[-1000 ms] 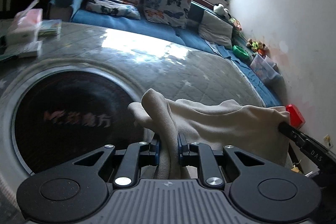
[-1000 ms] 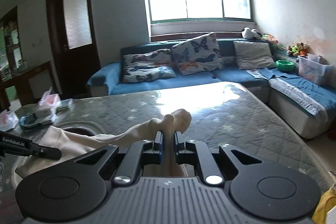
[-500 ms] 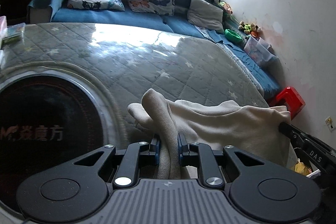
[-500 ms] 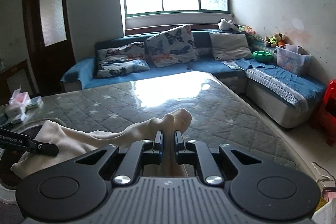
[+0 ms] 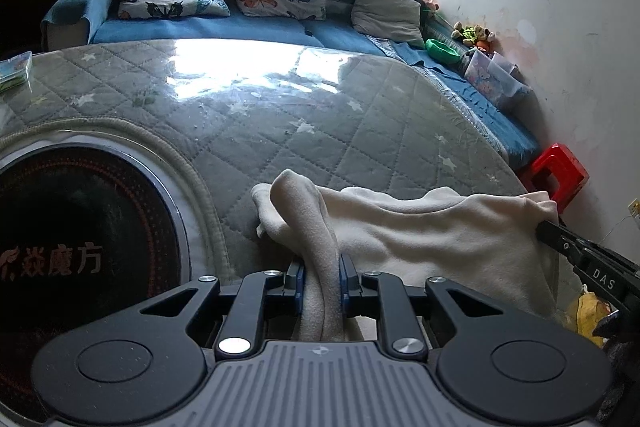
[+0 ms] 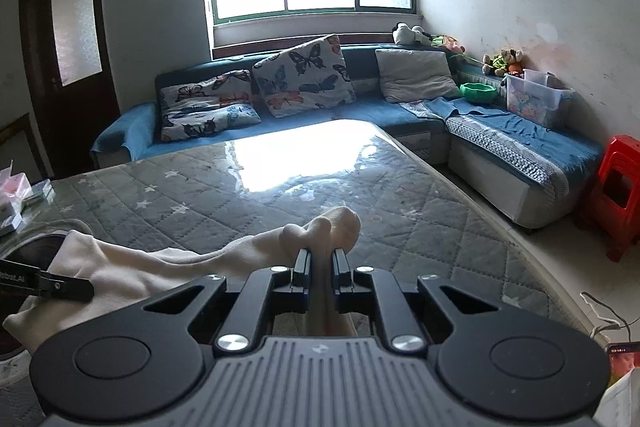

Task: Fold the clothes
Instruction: 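Lift the folded sweatshirt with both grippers and carry it across the table, then lower the sweatshirt onto the table and open both grippers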

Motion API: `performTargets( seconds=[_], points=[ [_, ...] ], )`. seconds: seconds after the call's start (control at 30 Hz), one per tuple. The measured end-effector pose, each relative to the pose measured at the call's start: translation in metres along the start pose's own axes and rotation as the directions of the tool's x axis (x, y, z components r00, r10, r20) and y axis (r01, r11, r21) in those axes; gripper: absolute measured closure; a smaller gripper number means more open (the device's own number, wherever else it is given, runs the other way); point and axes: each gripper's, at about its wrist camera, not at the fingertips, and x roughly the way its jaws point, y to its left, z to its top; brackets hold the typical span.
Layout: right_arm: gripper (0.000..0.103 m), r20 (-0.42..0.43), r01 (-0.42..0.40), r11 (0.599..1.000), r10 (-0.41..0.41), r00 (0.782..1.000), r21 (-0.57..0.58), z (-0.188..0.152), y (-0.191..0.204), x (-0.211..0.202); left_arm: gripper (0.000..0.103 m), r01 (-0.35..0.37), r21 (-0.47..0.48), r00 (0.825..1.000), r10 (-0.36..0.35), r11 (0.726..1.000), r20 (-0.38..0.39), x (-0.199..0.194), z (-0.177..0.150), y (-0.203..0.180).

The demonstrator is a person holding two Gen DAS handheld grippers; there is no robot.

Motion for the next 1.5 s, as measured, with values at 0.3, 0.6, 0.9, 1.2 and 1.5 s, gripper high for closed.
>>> performTargets(
  seconds=[0.3, 0.6, 0.9, 1.2, 1.5],
  points=[
    [0.093, -0.034, 0.028, 1.000, -0.028, 0.999, 0.007, -0.005, -0.004, 0.007, 0.079, -0.026, 0.010, 1.000, 0.026, 1.000, -0.010, 0.004, -0.003, -0.001],
    [0.093, -0.049, 0.044, 0.999, -0.043, 0.998, 0.000, -0.008, 0.000, 0.010, 0.066, -0.042, 0.020, 0.999, 0.042, 0.999, -0.010, 0.004, -0.006, 0.000],
    [0.090, -0.053, 0.016, 1.000, -0.017, 0.998, -0.020, -0.012, 0.010, 0.005, 0.059, -0.051, 0.028, 0.999, 0.051, 0.998, -0.008, 0.002, -0.011, 0.000],
    [0.063, -0.074, -0.057, 0.997, 0.054, 0.996, -0.048, -0.021, 0.034, -0.004, 0.051, -0.065, 0.063, 0.998, 0.065, 0.996, 0.006, -0.006, -0.020, -0.002],
    [0.050, -0.112, -0.119, 0.989, 0.109, 0.988, -0.086, -0.040, 0.056, -0.015, 0.044, -0.087, 0.136, 0.996, 0.083, 0.987, 0.034, -0.017, -0.034, -0.008]
  ],
)
